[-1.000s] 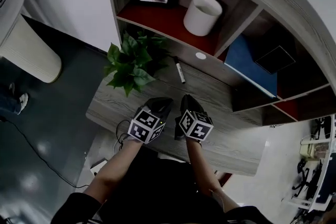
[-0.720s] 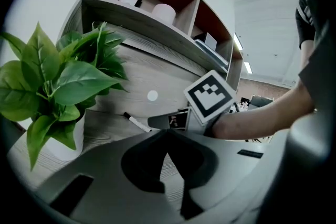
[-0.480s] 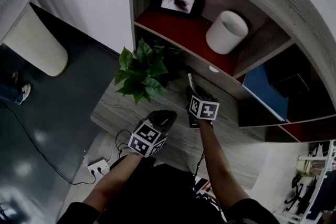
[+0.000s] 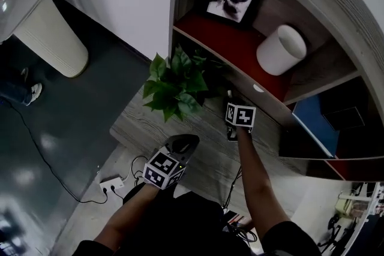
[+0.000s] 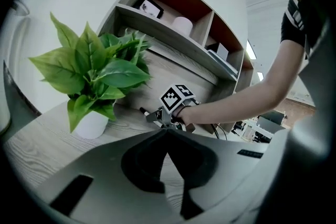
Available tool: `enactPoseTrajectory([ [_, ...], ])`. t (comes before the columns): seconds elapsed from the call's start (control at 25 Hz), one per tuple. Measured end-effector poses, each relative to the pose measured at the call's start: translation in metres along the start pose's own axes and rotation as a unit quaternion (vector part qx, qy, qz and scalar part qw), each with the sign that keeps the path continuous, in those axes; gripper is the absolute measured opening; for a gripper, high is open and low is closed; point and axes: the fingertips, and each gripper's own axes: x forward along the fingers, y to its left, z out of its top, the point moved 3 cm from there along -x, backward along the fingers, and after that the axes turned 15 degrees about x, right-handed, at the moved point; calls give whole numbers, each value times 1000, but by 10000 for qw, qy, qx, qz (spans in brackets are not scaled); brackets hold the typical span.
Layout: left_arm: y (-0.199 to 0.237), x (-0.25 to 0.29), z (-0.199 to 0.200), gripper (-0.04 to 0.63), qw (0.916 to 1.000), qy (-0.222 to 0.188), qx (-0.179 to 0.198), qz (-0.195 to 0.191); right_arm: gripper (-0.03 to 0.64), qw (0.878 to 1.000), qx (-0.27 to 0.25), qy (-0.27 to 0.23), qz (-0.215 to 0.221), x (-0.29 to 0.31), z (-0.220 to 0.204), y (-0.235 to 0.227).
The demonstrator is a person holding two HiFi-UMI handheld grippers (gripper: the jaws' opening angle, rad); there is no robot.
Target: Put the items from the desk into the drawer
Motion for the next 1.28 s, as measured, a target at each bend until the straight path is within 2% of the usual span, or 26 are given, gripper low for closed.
enactPoseTrajectory([
  [0.2,9,-12,-6,-5,9997,12,-98,230,129,9999,78,-37,-135,1,-2,2],
  [0.24,8,-14,-6,-3,9996,17,-105,247,117,9999,57,-17,-132,1,-3,4],
  [0.28,7,-15,-7,-4,9996,17,-100,258,71,9999,51,0,-134,2,-3,5],
  [0.56,3,-31,-11,-3,9993,25,-32,377,66,9992,312,15,-252,-5,-7,5],
  [0.76,2,-40,-11,-3,9990,-41,14,437,66,9992,298,-183,-167,-23,-6,15],
  [0.92,-9,-41,-8,-4,9995,-72,139,290,66,9986,366,-381,-64,-44,-6,23],
  [1.28,-40,-28,3,-4,9983,-184,467,-297,66,9947,608,-828,40,-103,-21,30],
])
